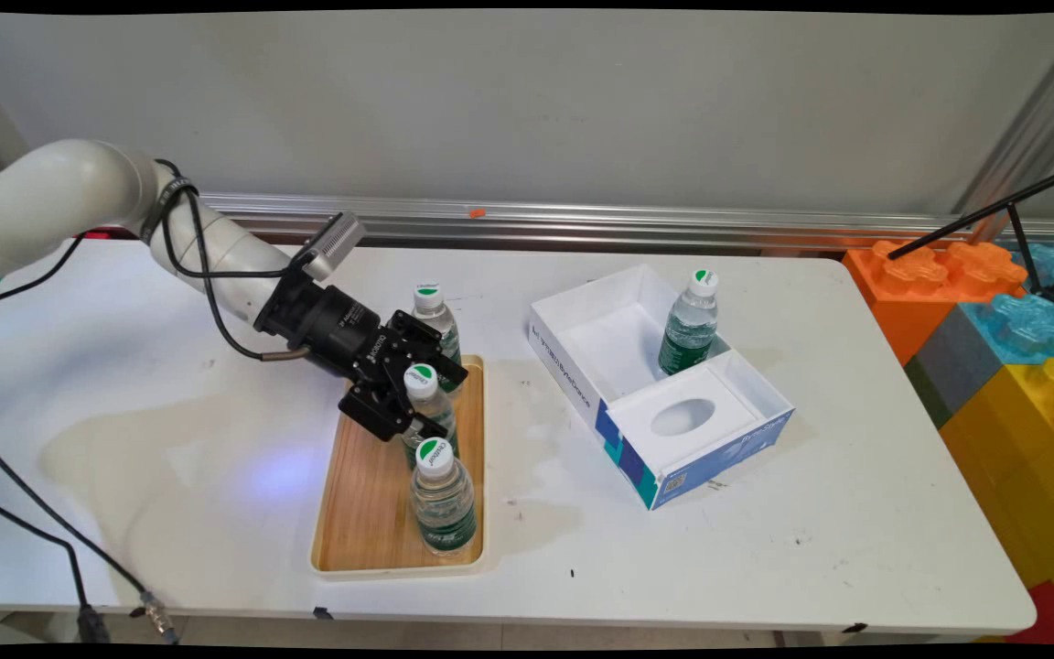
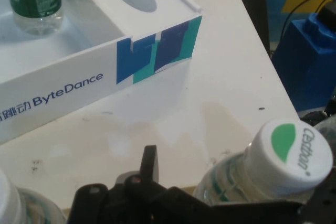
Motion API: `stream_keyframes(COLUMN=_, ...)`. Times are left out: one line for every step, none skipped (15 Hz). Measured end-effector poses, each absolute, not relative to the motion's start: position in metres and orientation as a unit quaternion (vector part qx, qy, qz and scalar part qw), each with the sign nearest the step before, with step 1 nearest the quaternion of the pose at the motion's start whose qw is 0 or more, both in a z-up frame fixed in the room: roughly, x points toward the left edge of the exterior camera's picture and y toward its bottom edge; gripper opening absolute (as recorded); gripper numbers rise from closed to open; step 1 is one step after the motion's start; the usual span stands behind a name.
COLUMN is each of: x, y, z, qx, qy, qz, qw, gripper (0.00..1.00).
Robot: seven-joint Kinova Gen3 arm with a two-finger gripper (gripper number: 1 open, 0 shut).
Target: Pick up the green bottle from the white box
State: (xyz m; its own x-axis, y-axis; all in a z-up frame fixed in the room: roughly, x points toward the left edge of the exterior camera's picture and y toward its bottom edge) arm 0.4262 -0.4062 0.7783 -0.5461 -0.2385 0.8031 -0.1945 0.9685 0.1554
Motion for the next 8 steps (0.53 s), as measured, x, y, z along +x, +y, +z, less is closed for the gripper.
stream_keyframes(x=0.426, y=-0.406, z=0.779, qx=0.123, qy=-0.879, qz=-0.024, qw=0.46, gripper=1.0)
stream_keyframes(x=0.427, y=-0.406, z=0.78, qx=0.123, qy=-0.879, qz=-0.024, qw=0.461, gripper=1.0)
stream_keyframes(x=0.427, y=-0.406, z=0.781, qx=0.123, qy=-0.878, qz=-0.025, qw=0.461, gripper=1.0)
stream_keyframes(x=0.427, y=-0.406, z=0.782, qx=0.124, qy=-0.878, qz=-0.025, qw=0.461, gripper=1.0)
stream_keyframes(x=0.428, y=-0.406, z=0.784, qx=0.123, qy=-0.878, qz=-0.026, qw=0.462, gripper=1.0)
stream_keyframes(x=0.428, y=-0.405, z=0.786, qx=0.124, qy=-0.878, qz=-0.026, qw=0.462, gripper=1.0)
stream_keyframes(x=0.429, y=-0.405, z=0.788, qx=0.124, qy=-0.878, qz=-0.026, qw=0.463, gripper=1.0)
stream_keyframes(x=0.429, y=-0.405, z=0.791, qx=0.124, qy=-0.877, qz=-0.026, qw=0.463, gripper=1.0)
